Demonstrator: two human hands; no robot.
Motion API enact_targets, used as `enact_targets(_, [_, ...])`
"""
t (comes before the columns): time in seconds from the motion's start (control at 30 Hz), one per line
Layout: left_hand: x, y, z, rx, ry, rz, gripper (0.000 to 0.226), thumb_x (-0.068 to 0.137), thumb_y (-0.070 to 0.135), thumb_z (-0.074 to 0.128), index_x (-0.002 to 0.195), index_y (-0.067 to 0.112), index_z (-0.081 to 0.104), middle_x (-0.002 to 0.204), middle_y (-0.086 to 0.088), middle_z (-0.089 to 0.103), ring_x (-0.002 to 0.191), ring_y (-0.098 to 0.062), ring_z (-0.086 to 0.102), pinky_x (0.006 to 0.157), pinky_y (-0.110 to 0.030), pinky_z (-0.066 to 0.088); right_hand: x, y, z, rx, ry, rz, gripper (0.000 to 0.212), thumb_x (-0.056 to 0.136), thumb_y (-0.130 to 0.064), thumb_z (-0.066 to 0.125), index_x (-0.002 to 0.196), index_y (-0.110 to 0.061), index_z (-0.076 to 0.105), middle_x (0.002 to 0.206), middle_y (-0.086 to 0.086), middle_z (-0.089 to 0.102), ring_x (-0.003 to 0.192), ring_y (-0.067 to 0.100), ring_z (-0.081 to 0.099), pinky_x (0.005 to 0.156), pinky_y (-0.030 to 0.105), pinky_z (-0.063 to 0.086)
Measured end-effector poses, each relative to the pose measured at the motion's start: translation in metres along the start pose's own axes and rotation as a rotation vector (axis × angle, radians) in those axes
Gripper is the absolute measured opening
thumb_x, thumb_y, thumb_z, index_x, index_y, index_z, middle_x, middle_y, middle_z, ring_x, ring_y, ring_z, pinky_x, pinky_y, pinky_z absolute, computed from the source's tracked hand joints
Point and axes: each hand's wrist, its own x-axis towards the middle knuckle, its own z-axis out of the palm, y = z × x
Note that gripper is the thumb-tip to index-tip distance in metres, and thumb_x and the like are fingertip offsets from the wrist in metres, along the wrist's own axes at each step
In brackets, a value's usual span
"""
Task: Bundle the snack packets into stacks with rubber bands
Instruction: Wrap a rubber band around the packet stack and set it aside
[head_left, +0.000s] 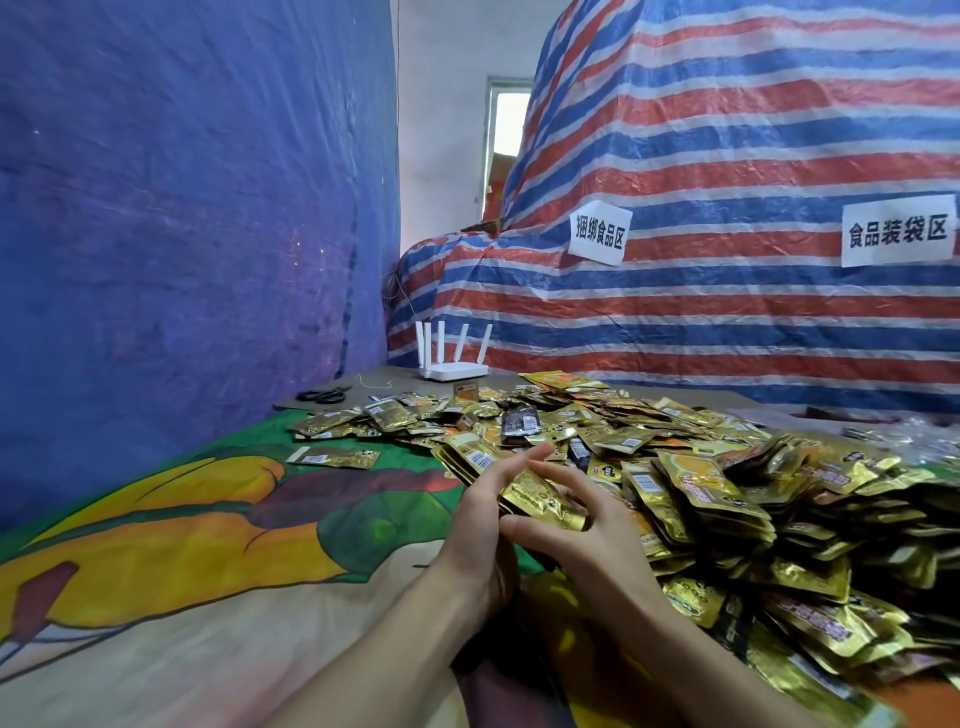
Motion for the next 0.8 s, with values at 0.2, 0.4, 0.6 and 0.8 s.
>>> enact_targets(0.2, [-0.001, 0.002, -0.002, -0.089, -0.113, -0.017, 0.058, 0.065, 0.037, 0.077, 0.118, 0.014, 0.074, 0.114, -0.017, 0.069, 0.102, -0.033, 0.064, 0.087, -0.041, 0.049, 0.003, -0.002, -0.007, 0.197, -0.065, 0.113, 0.048, 0.069, -0.039, 0.078, 0.114, -0.024, 0.072, 0.103, -0.003, 0.077, 0.101, 0.013, 0.072, 0.078, 0.025, 0.058])
enact_targets(0.4, [-0.004, 0.000, -0.004, -0.056, -0.243, -0.057, 0.064, 0.062, 0.029, 0.087, 0.118, 0.003, 0.071, 0.124, -0.023, 0.066, 0.107, -0.036, 0.067, 0.107, -0.053, 0.043, 0.007, -0.010, -0.022, 0.209, -0.030, 0.124, 0.023, 0.084, -0.015, 0.079, 0.107, -0.017, 0.073, 0.094, 0.006, 0.078, 0.087, 0.019, 0.076, 0.067, 0.031, 0.060])
enact_targets(0.6, [-0.011, 0.001, 0.004, 0.215, -0.028, -0.001, 0.069, 0.066, 0.055, 0.075, 0.120, 0.014, 0.067, 0.118, -0.010, 0.072, 0.104, -0.023, 0.071, 0.082, -0.039, 0.056, 0.016, -0.025, -0.058, 0.188, 0.267, -0.104, 0.014, 0.084, -0.018, 0.079, 0.097, -0.024, 0.076, 0.090, 0.002, 0.077, 0.085, 0.015, 0.075, 0.065, 0.024, 0.058])
enact_targets(0.8, [-0.017, 0.003, 0.005, 0.216, -0.090, -0.025, 0.053, 0.071, 0.048, 0.063, 0.107, 0.009, 0.066, 0.099, -0.010, 0.070, 0.079, -0.021, 0.066, 0.069, -0.033, 0.049, 0.028, -0.013, -0.110, -0.321, 0.717, -0.164, 0.022, 0.092, -0.026, 0.072, 0.112, -0.017, 0.073, 0.110, 0.003, 0.066, 0.100, 0.022, 0.064, 0.086, 0.048, 0.057])
